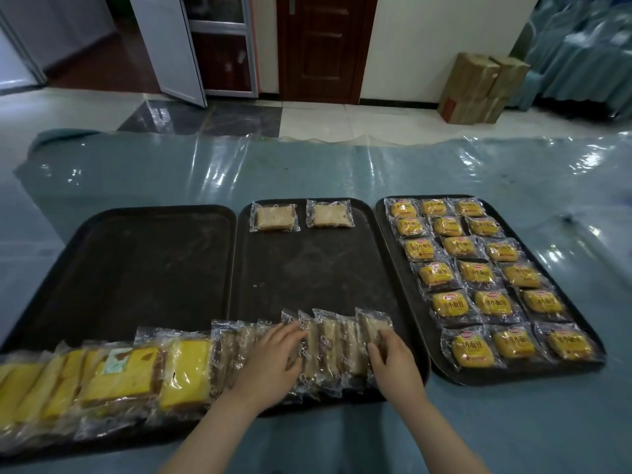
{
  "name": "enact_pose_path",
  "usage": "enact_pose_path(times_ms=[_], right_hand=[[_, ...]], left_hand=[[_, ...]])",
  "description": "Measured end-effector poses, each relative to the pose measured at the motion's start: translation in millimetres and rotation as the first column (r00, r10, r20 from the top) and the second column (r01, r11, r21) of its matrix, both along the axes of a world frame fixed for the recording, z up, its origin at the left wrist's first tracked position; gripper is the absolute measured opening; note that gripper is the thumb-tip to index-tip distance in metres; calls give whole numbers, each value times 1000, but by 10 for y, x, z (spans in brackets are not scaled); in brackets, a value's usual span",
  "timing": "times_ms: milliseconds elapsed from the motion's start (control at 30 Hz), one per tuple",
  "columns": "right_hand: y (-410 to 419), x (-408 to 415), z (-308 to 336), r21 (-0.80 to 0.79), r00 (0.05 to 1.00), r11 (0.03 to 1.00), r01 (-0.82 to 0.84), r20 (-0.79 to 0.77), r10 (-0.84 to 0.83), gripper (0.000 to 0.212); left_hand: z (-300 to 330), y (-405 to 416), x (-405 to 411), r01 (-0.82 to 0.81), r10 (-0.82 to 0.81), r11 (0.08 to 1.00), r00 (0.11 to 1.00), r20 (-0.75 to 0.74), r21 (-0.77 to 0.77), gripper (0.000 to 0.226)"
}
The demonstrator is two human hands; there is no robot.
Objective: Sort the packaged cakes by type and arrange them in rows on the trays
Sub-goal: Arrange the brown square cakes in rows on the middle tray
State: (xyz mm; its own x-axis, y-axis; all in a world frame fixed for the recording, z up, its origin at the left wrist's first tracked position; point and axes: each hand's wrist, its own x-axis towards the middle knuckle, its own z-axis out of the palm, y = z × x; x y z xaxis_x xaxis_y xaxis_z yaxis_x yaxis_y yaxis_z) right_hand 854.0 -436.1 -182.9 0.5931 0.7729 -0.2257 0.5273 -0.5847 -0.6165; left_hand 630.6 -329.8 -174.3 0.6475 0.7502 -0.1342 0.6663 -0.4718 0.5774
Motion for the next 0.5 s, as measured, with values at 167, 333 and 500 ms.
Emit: enact_pose_path(times_ms=[167,333,500], right_hand=[[-22,22,61,-9,999,1000,-24,42,25,42],[-16,61,108,-26,999,999,-23,38,24,36],[-22,85,187,-23,997,999,38,-63,-39,34]], left_hand=[[-21,-46,10,-3,2,1000,1000,-18,-14,53],[-23,-56,13,-11,10,1000,1000,-22,-26,52],[-8,-72,17,-21,20,999,1000,-24,-34,52]])
